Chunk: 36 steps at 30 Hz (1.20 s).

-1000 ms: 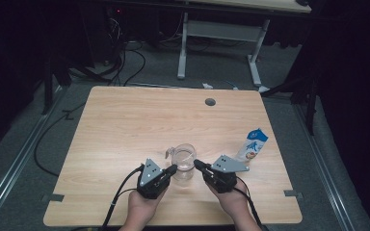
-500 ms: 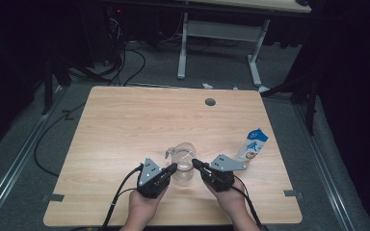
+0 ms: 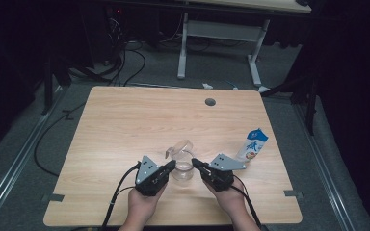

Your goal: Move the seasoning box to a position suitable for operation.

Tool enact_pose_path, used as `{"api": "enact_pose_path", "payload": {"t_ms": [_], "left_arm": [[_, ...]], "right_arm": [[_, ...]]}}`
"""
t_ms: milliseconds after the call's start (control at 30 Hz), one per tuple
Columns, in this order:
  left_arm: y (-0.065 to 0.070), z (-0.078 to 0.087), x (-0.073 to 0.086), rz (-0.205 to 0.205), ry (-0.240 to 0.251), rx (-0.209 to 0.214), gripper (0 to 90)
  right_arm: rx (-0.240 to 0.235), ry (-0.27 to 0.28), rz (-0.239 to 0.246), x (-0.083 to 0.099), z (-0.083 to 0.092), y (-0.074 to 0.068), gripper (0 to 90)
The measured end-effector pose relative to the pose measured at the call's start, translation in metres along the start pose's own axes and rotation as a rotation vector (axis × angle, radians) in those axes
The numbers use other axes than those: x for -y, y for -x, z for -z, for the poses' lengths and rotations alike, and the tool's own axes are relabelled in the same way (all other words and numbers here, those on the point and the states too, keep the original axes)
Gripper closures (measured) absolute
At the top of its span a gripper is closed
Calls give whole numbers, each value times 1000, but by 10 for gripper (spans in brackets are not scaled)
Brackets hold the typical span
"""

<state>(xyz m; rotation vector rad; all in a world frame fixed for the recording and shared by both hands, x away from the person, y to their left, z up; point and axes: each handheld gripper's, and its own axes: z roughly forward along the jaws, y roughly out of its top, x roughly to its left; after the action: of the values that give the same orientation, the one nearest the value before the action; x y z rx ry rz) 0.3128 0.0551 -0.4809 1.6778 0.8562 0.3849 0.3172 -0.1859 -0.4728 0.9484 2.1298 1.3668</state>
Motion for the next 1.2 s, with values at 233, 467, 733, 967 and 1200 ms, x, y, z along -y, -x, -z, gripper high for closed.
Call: {"api": "enact_pose_path", "payload": {"t_ms": [233,467,733,967,1200], "left_arm": [[-6,1,-3,16,13,-17,900],[-10,2,-5,21,18,-31,900],[-16,3,-5,30,23,-52,900],[-19,6,-1,12,10,-64,900],[-41,19,17,-5,-69,-121,878]], "right_arm": [[-2,4,3,1,0,0,900],[-3,6,7,1,0,0,900],[-1,5,9,1,0,0,900],[-1,3,7,1,0,0,895],[26,11,-8,-1,9,5,847]]}}
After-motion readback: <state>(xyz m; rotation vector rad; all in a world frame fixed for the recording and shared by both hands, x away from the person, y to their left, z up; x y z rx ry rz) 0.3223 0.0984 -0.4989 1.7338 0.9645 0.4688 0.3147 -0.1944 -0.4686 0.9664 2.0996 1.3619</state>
